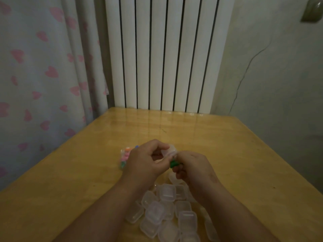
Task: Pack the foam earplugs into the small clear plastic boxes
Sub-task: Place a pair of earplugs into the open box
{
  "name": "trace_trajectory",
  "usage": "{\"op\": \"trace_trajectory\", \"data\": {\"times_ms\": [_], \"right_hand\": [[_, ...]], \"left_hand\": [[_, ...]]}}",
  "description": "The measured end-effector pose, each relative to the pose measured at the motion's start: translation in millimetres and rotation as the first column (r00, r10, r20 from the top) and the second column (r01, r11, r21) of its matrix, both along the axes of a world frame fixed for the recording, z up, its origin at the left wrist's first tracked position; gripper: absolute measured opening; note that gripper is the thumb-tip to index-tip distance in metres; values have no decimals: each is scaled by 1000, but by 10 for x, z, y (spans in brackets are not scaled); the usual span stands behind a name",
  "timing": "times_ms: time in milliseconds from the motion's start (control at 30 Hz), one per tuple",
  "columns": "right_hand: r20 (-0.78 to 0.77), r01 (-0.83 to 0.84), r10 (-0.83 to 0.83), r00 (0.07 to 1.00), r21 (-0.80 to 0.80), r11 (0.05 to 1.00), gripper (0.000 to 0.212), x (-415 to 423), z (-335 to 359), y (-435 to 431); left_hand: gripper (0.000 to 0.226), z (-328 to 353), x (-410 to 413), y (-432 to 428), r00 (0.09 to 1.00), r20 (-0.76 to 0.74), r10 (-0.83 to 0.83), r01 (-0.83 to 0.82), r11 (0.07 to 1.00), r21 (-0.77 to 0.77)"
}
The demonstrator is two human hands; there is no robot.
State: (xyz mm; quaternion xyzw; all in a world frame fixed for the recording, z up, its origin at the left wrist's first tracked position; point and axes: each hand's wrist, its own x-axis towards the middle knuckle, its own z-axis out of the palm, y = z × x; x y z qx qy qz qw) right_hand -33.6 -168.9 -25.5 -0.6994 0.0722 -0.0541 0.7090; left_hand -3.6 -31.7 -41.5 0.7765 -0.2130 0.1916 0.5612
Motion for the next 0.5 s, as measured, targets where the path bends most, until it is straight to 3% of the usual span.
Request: {"op": "trace_trajectory", "data": {"times_ms": [200, 267, 400, 500], "right_hand": [[1, -12, 12, 1000, -38, 999, 22, 9, -35, -11], [-17, 2, -3, 1000, -21, 1000, 20, 24, -33, -17], [-60, 33, -29, 998, 61, 998, 11, 31, -13, -6], [-80, 89, -87, 993, 16, 996, 12, 28, -34, -1]], "left_hand": [[22, 2, 20, 23, 997, 74, 13, -18, 997, 74], [31, -3, 16, 18, 994, 109, 24, -34, 996, 83], [21, -4, -7, -16, 999, 40, 0, 1, 1000, -26], [19, 38, -20, -25, 1000, 16, 21, -19, 995, -102]]}}
